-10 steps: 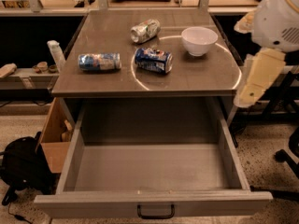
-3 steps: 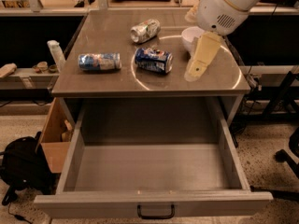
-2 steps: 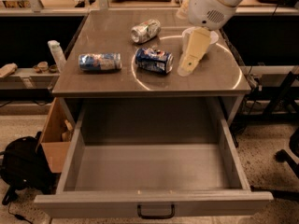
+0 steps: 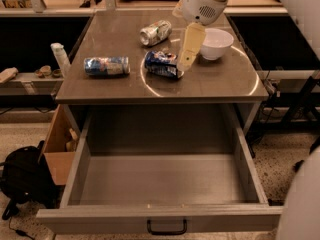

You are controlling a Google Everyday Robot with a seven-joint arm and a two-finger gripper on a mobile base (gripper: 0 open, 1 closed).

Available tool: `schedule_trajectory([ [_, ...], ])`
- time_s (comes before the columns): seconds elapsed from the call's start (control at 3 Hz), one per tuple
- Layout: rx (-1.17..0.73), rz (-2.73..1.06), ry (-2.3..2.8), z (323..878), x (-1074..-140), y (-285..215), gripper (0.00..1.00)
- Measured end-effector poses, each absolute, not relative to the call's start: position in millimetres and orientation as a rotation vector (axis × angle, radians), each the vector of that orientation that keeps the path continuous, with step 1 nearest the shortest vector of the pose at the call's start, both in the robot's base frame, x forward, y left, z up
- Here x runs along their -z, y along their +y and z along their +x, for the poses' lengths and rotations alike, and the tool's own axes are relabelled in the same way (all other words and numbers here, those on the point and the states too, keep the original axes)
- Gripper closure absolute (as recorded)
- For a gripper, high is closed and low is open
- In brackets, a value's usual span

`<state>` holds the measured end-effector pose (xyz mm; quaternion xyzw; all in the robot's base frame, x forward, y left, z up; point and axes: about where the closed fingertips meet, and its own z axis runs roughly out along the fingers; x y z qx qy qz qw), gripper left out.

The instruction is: Place pepsi can into top drawer

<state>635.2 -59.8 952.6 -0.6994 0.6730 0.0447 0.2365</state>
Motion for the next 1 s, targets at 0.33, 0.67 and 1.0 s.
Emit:
schedule_trajectory([
  [0.33,-0.102,-1.926,1.885,648,-935,-57,0.0],
  [0.67,-0.095,-1.923,1.941,657,-915,-60,0.0],
  [1.0,-0.099,-1.916,1.991,663,-895,-63,0.0],
])
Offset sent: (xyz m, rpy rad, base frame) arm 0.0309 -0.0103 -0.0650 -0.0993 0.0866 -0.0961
